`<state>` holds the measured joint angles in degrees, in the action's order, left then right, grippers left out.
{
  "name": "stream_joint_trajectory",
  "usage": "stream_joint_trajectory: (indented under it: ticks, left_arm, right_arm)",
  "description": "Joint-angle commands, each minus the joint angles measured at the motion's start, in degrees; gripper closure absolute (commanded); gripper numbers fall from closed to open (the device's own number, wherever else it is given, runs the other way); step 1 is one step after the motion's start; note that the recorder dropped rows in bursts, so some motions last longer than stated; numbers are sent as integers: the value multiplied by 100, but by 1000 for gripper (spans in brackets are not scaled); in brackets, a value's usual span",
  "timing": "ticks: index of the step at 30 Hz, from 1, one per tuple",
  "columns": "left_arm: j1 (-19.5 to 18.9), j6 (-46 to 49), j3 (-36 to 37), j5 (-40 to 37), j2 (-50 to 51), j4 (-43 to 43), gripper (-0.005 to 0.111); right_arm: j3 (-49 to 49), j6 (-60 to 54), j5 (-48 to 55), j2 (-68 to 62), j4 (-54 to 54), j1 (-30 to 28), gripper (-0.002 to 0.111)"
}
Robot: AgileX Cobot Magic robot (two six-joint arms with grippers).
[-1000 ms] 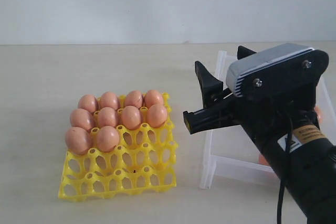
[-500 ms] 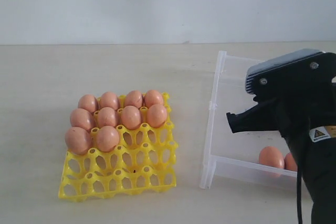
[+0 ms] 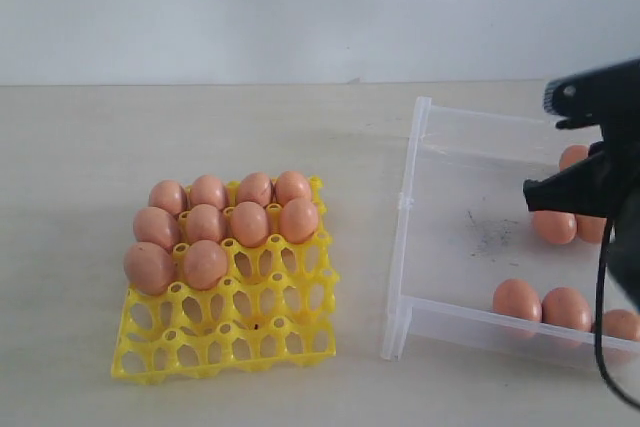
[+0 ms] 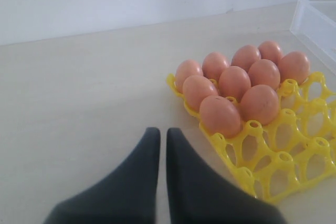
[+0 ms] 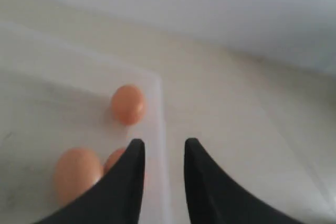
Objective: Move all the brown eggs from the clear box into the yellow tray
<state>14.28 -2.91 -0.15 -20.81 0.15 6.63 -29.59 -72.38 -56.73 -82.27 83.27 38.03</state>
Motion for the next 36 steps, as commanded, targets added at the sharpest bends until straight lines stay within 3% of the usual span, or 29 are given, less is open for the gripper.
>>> stream_joint_trajectory:
  ticks: [1,3,8,10,14,17,20,26,32,36]
  left_arm:
    - [26,-45,15,19,-15,9,103]
    - [26,-45,15,19,-15,9,103]
    - [26,-45,15,19,-15,9,103]
    - [26,-45,15,19,-15,9,103]
    - [26,-45,15,19,-15,9,103]
    - [26,-45,15,19,-15,9,103]
    - [26,-45,15,19,-15,9,103]
    - [26,-45,15,19,-15,9,103]
    - [26,-45,15,19,-15,9,103]
    - [26,-45,15,19,-15,9,103]
  right_arm:
    - [-1134,-2166,4168,47,1433,-1873,96]
    - [-1439,-2893,4313,47,1668,-2097,109]
    - [-1860,-2913,3634,36,1668,-2093,90]
    - [-2080,-3055,3002,36,1668,-2093,89]
    - [-2584,-3206,2911,25,1668,-2093,90]
    - [-2699,-3166,2763,14,1668,-2093,98]
    - [-2518,-3088,2899,-25,1668,-2093,108]
    - [-1892,-2921,2887,-354,1668,-2093,108]
    - [-1133,-2405,5214,-418,1668,-2093,108]
    - [-930,-2539,4636,-397,1668,-2093,108]
